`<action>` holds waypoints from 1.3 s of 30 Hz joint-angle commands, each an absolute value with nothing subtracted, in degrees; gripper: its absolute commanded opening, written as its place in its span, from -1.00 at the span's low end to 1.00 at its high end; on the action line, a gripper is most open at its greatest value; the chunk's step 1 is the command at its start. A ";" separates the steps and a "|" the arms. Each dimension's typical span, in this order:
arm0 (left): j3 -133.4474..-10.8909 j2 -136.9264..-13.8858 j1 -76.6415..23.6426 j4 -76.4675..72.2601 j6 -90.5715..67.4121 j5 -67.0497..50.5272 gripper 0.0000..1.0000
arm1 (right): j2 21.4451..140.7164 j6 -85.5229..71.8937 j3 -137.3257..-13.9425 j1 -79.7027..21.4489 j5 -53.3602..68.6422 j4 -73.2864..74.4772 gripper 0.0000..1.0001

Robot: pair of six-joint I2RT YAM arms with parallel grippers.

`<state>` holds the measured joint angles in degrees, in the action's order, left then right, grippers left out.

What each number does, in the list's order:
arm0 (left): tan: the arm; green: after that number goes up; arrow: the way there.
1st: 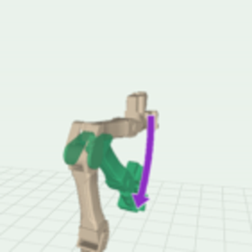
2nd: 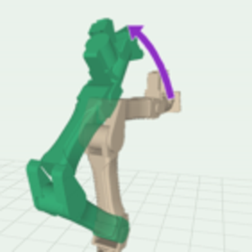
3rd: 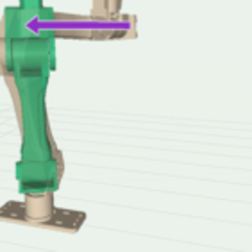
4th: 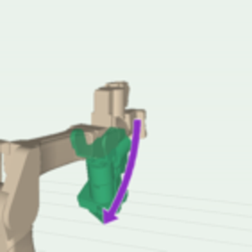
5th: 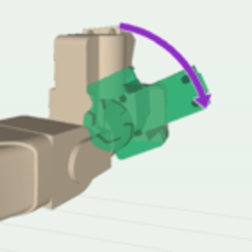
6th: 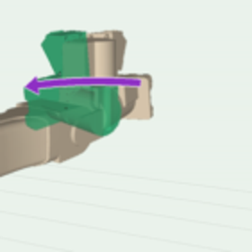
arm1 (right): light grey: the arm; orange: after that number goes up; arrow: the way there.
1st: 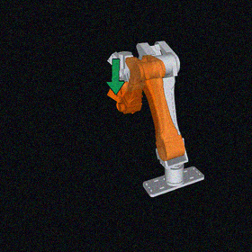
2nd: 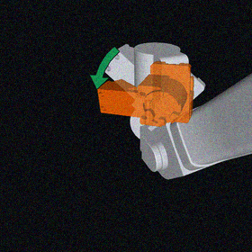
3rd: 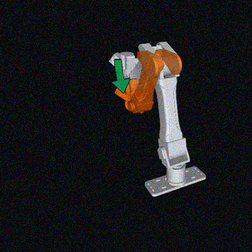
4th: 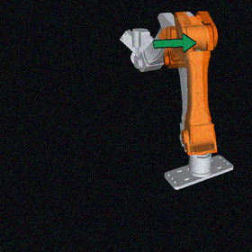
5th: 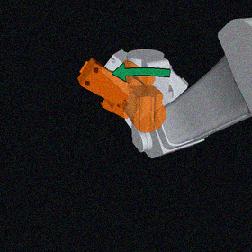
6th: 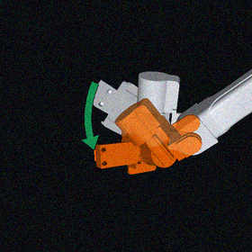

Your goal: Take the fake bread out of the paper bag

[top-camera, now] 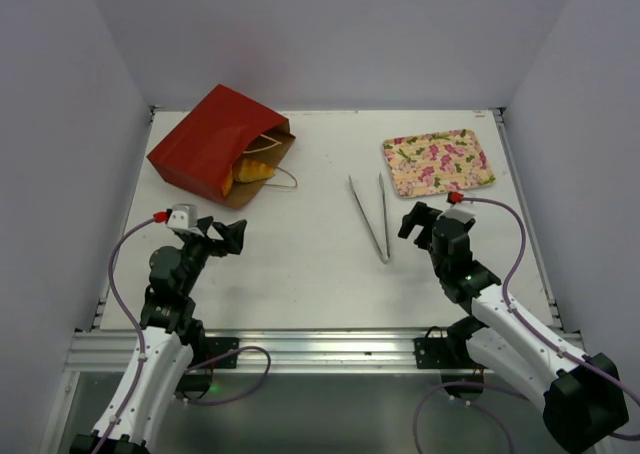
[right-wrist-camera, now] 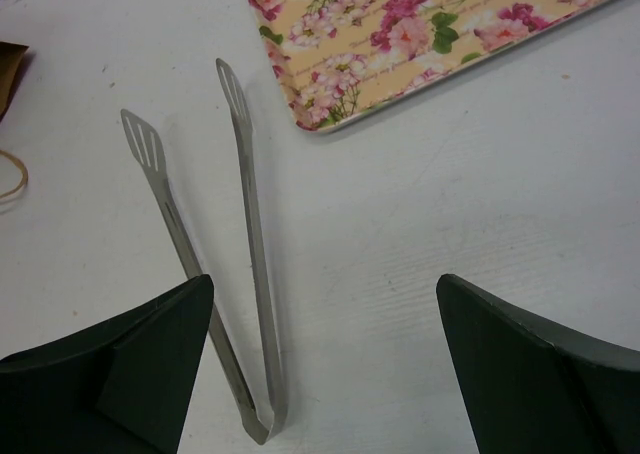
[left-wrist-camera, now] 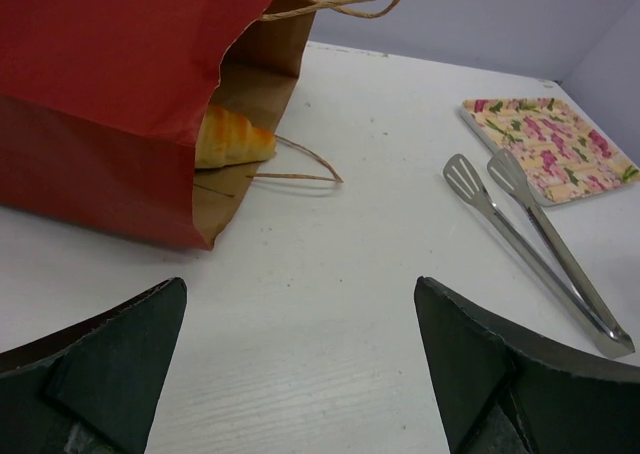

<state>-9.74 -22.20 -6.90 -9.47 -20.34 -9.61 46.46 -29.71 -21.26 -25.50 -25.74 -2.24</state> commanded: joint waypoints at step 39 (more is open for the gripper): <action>-8.96 -19.86 -6.94 -10.46 -20.57 -8.70 1.00 | 71.54 -18.11 -31.81 -33.92 -16.96 -7.91 0.97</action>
<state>-9.47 -20.21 -6.90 -9.39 -20.40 -8.58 70.35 -19.75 -28.67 -32.95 -15.31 -6.07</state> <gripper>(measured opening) 0.997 0.987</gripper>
